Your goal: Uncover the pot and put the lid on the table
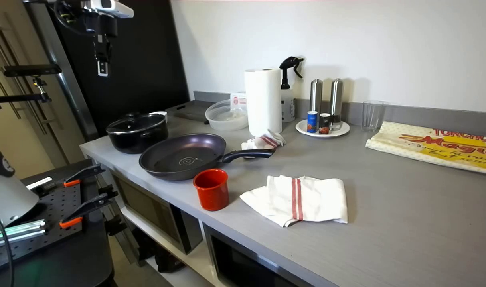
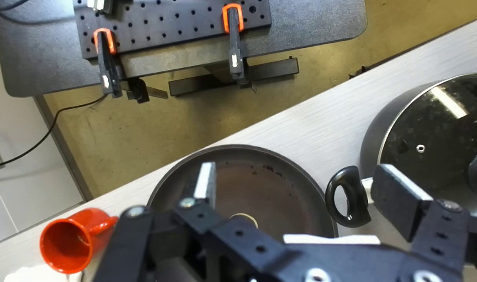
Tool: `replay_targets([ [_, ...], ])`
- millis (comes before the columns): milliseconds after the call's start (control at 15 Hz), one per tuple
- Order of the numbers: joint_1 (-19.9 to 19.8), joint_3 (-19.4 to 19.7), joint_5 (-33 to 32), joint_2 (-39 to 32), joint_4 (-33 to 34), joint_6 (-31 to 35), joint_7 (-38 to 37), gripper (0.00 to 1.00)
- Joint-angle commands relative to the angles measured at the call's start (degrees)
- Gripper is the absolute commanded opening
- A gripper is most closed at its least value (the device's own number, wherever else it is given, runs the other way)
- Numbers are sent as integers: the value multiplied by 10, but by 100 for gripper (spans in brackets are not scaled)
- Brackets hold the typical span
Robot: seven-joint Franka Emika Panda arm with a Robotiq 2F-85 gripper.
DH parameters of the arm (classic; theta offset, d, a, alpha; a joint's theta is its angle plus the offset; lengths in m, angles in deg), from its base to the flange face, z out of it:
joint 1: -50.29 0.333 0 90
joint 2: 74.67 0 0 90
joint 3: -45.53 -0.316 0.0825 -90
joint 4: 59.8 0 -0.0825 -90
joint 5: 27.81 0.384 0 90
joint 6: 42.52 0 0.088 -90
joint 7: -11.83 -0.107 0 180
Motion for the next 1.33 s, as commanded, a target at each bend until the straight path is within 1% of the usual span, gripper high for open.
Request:
replay_targets([
  [0,10,-2,-26,-54,44,-8,18,100],
  [600,52,-14,-87,-157,126,-15,64,100],
  [1267,100,-31,-175,-260,203,-26,114,100],
])
